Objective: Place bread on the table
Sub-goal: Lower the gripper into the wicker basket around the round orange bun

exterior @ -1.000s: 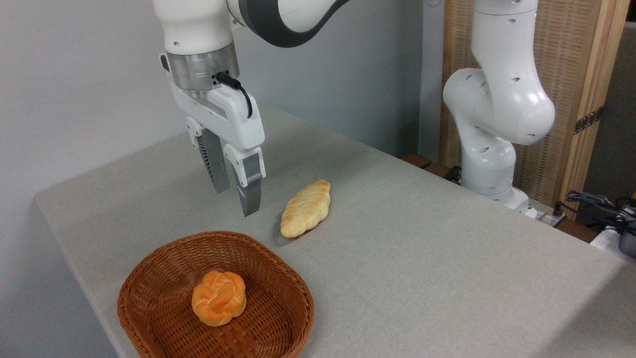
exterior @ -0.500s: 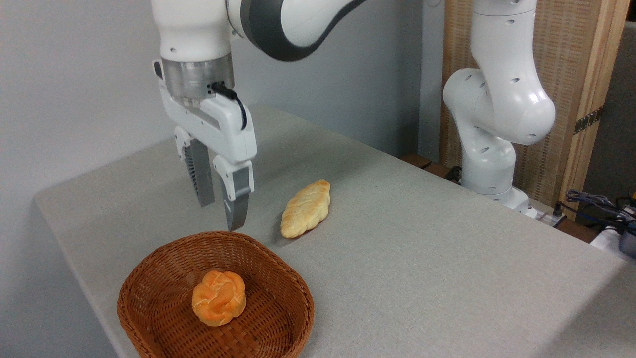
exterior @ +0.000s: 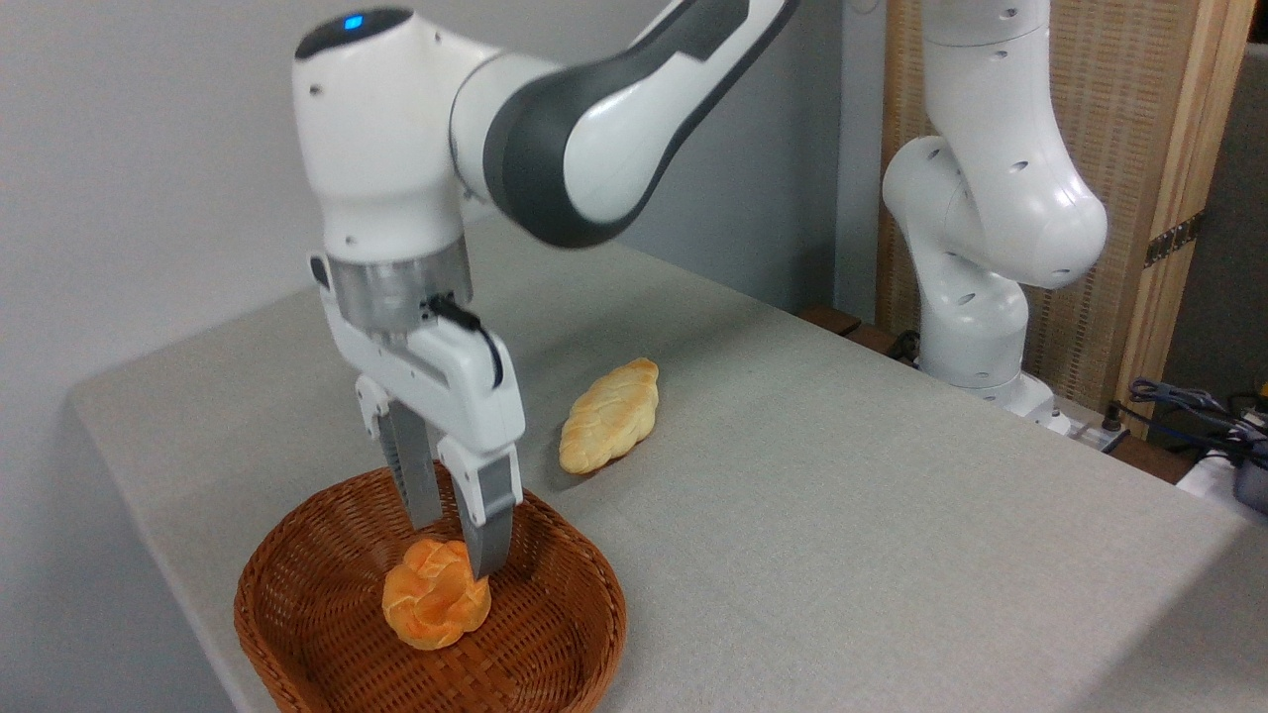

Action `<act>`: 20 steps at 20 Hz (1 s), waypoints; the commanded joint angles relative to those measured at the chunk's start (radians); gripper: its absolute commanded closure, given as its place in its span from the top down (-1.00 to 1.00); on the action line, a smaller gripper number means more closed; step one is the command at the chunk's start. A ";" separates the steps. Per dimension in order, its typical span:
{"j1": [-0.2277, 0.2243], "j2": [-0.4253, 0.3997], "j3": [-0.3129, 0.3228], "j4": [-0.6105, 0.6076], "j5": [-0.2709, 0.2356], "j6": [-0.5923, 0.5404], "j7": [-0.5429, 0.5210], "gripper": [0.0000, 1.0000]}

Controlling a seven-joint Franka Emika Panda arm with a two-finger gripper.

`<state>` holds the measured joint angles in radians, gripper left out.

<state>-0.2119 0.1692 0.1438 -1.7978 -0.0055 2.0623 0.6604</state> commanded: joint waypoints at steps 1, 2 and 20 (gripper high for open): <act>-0.007 0.047 0.008 0.000 0.013 0.061 0.008 1.00; -0.009 0.056 0.008 0.000 0.013 0.074 0.008 1.00; -0.021 0.111 -0.024 0.009 0.013 0.113 0.033 0.29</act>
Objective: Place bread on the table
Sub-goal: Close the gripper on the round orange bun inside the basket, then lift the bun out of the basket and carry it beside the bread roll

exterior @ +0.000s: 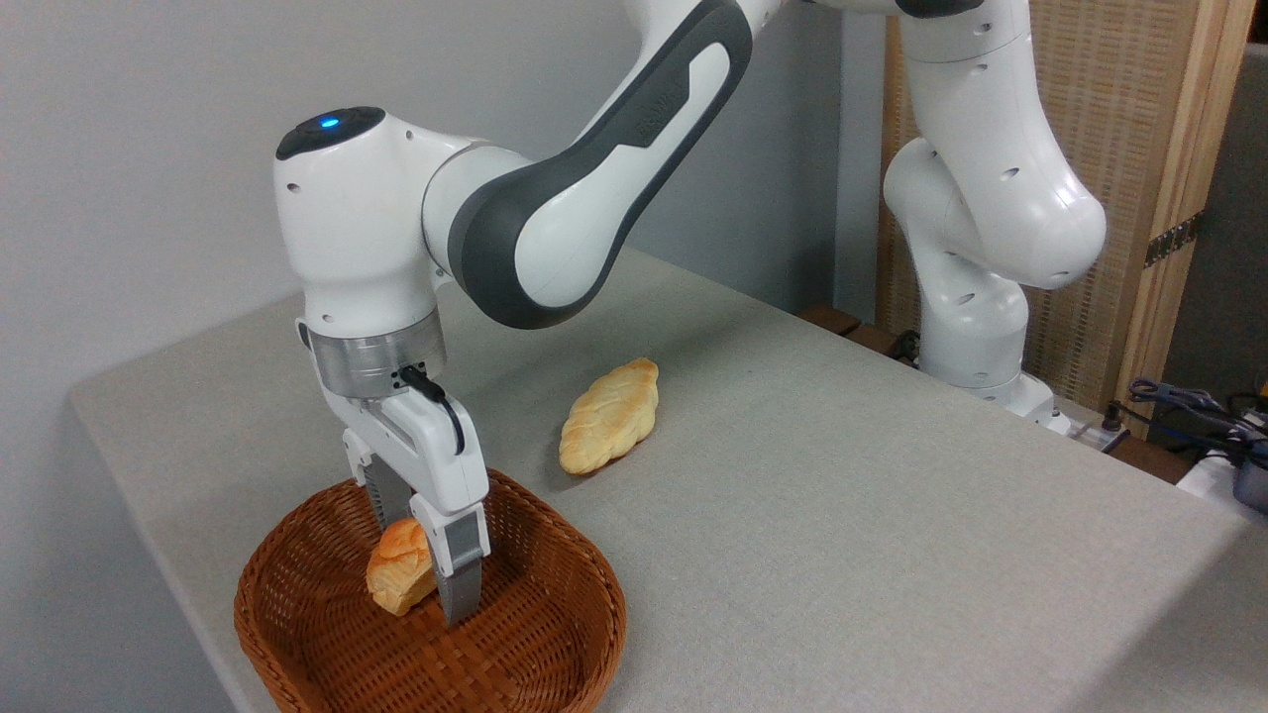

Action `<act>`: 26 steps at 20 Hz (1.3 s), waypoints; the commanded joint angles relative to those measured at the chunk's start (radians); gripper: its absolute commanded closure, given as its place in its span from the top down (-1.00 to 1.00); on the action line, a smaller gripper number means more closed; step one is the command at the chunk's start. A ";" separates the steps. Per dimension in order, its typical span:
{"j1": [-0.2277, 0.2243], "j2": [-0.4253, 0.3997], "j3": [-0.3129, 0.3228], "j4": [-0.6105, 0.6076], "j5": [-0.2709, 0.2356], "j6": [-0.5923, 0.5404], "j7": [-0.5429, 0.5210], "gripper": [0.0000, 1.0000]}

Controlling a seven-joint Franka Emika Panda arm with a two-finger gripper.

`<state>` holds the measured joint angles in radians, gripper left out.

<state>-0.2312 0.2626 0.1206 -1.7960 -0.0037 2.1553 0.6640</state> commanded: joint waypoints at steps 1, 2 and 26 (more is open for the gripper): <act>-0.002 0.018 -0.001 0.007 0.011 0.020 0.045 -0.13; -0.002 0.018 -0.001 0.007 0.010 0.020 0.057 -0.35; 0.001 -0.068 -0.015 0.012 -0.001 0.002 0.054 -0.34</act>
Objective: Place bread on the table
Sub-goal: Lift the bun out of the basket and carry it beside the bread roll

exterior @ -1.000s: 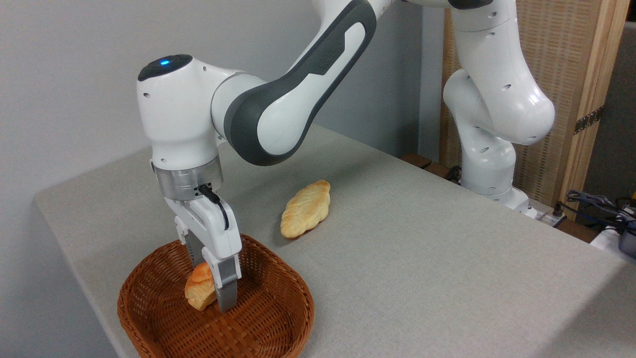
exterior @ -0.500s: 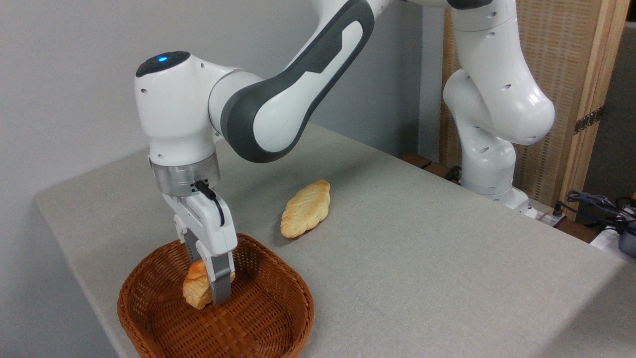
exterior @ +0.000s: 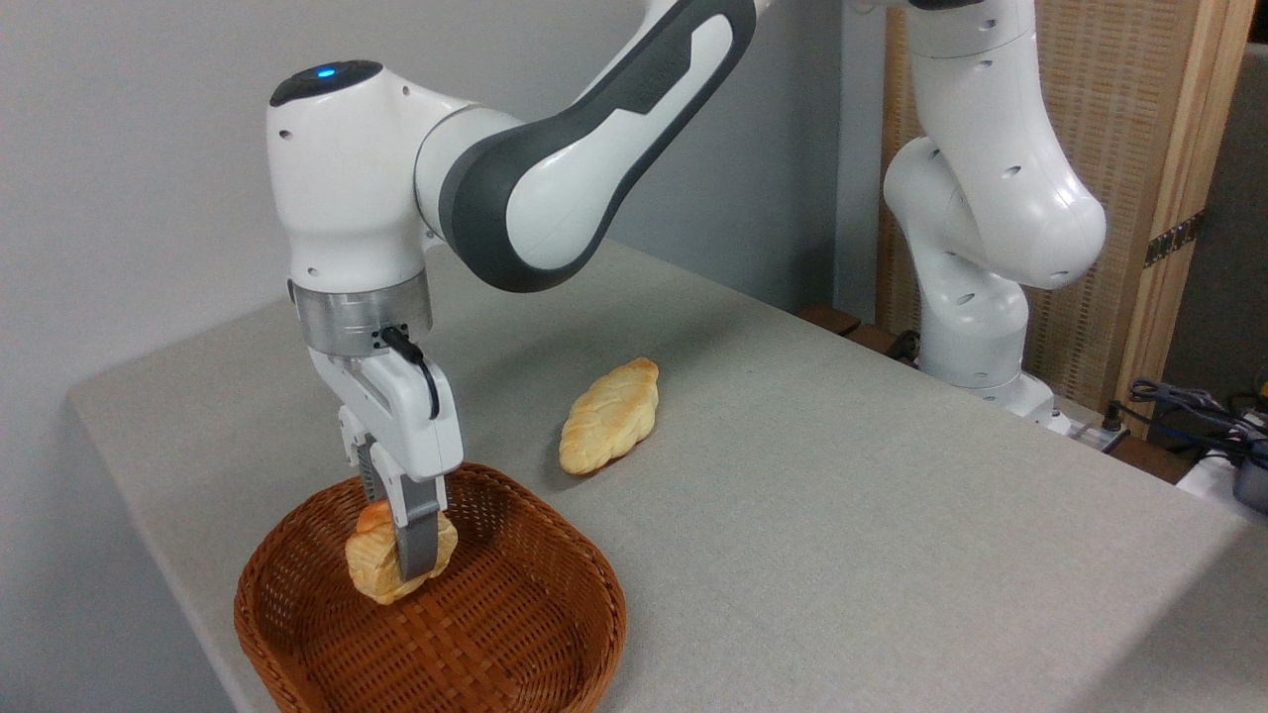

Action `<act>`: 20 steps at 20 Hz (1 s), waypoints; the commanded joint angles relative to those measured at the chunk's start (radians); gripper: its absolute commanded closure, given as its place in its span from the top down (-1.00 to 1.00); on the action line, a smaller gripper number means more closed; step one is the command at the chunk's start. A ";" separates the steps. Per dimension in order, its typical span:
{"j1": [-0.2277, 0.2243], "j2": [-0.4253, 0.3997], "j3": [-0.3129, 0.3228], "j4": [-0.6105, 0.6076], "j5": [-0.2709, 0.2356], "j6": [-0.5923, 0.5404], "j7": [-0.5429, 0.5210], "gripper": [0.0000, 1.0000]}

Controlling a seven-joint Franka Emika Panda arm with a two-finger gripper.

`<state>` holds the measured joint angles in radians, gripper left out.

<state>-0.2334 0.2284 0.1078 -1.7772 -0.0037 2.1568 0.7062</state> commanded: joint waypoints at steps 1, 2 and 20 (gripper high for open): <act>0.005 -0.049 -0.002 -0.008 -0.002 -0.006 0.010 -0.34; 0.006 -0.066 0.000 -0.008 -0.004 -0.030 0.012 -0.34; 0.011 -0.308 0.026 -0.300 -0.004 -0.299 0.121 0.11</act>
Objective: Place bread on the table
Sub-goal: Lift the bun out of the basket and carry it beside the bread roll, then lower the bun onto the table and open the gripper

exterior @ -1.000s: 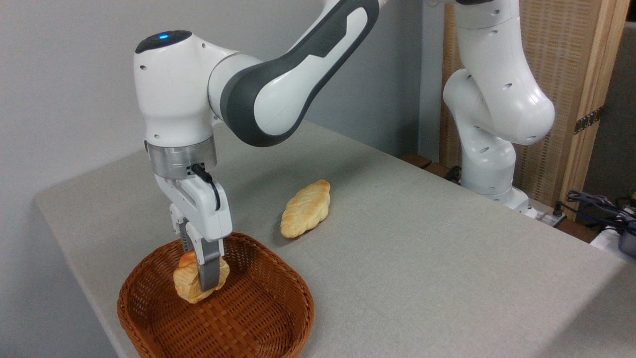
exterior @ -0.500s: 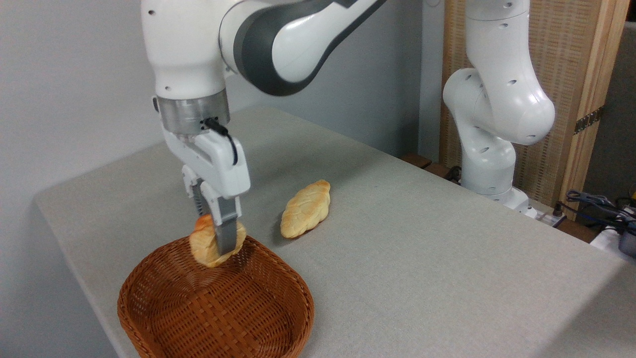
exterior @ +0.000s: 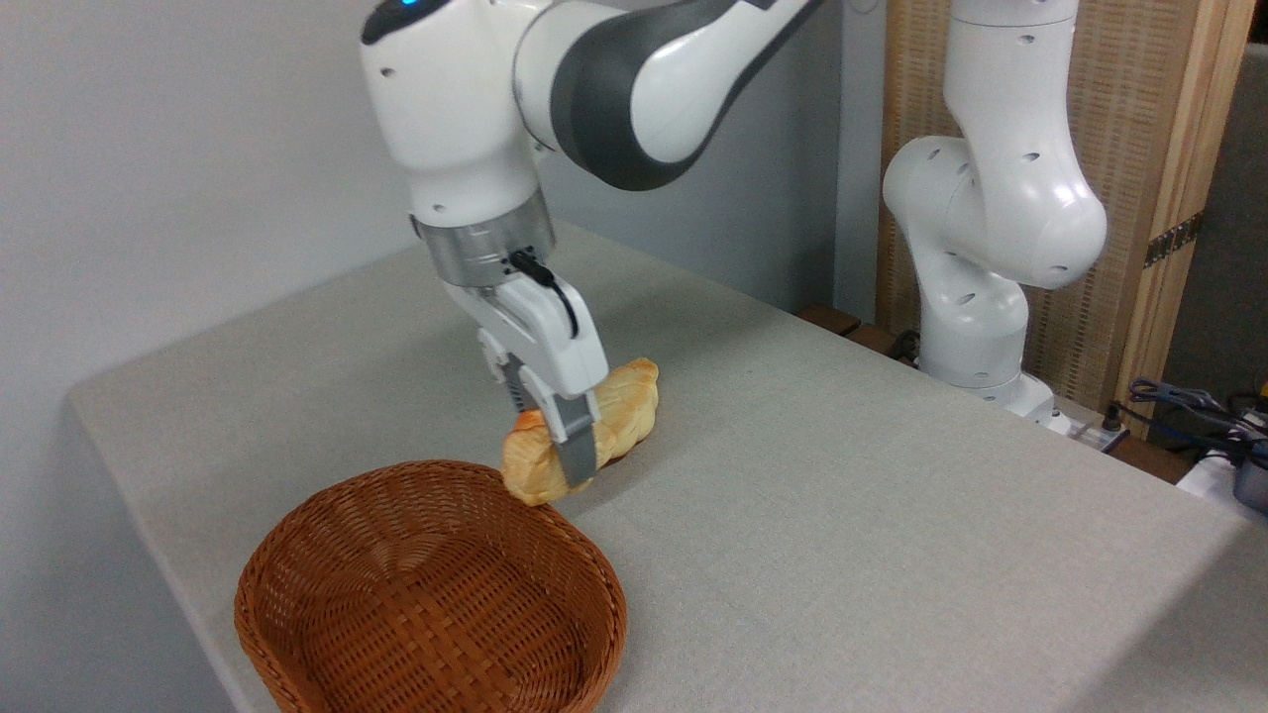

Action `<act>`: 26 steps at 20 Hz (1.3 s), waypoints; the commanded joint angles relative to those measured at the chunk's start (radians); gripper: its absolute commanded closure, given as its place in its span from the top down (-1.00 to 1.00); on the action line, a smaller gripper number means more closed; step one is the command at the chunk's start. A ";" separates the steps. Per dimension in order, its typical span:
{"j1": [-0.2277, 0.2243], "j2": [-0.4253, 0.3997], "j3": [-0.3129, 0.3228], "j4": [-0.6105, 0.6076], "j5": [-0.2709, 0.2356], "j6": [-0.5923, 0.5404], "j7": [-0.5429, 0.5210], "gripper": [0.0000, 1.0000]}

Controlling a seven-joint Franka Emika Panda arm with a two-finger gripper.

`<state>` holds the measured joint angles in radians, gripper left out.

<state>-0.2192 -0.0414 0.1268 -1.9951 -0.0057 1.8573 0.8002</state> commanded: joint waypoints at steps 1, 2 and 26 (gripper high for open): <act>-0.005 -0.037 0.007 -0.093 0.000 0.000 0.027 0.15; -0.005 -0.035 0.007 -0.103 0.000 0.000 0.034 0.19; -0.016 -0.052 -0.021 0.087 -0.016 0.000 -0.036 1.00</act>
<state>-0.2276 -0.0940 0.1189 -1.9677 -0.0082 1.8665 0.8139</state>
